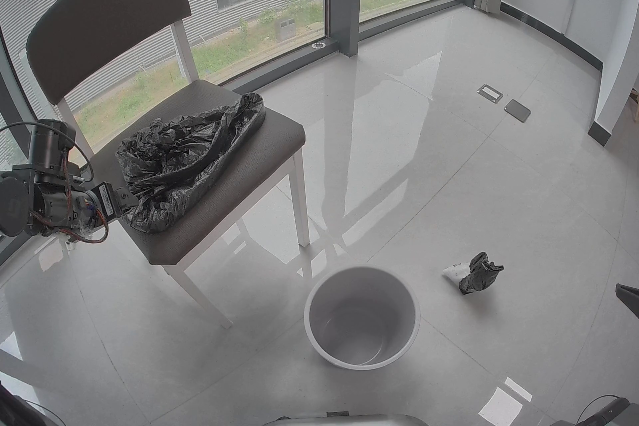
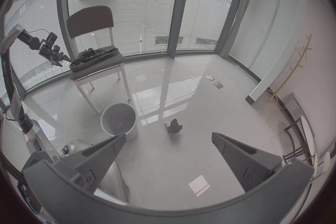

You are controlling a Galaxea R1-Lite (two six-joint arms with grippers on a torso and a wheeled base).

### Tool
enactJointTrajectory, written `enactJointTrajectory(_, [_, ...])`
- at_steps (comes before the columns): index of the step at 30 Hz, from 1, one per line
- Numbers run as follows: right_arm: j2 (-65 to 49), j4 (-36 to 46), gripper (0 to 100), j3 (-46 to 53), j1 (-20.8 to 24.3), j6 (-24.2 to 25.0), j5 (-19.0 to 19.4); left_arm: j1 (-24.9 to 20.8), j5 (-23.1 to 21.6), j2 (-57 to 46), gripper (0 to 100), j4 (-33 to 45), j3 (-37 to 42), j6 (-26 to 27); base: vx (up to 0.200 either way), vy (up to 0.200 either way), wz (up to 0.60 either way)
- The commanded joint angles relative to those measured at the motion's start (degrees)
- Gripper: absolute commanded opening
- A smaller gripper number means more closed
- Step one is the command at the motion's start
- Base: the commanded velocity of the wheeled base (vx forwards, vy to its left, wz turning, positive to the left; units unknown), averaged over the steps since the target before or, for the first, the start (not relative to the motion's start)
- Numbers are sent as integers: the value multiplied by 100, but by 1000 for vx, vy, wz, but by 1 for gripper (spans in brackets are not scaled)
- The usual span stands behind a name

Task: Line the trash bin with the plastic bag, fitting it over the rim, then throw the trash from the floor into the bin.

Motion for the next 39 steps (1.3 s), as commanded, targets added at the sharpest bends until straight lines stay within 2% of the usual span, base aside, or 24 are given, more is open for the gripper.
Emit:
enactJointTrajectory(1, [63, -1, 100, -16, 5, -3, 0, 11, 0, 279, 100, -18, -46, -1, 0, 0, 0])
enactJointTrajectory(12, [-86, 8, 100, 2, 5, -3, -53, -103, 35, 771, 100, -379, -529, -274, 0, 0, 0])
enactJointTrajectory(35, [-104, -1, 100, -16, 5, -12, 9, -235, 35, 1114, 100, -396, -705, -450, 0, 0, 0])
enactJointTrajectory(36, [-104, -1, 100, -16, 5, -12, 9, -235, 35, 1105, 0, -396, -705, -458, 0, 0, 0])
enactJointTrajectory(39, [-130, 8, 100, -16, 14, -21, 26, -235, 35, 1105, 0, -379, -688, -458, 0, 0, 0])
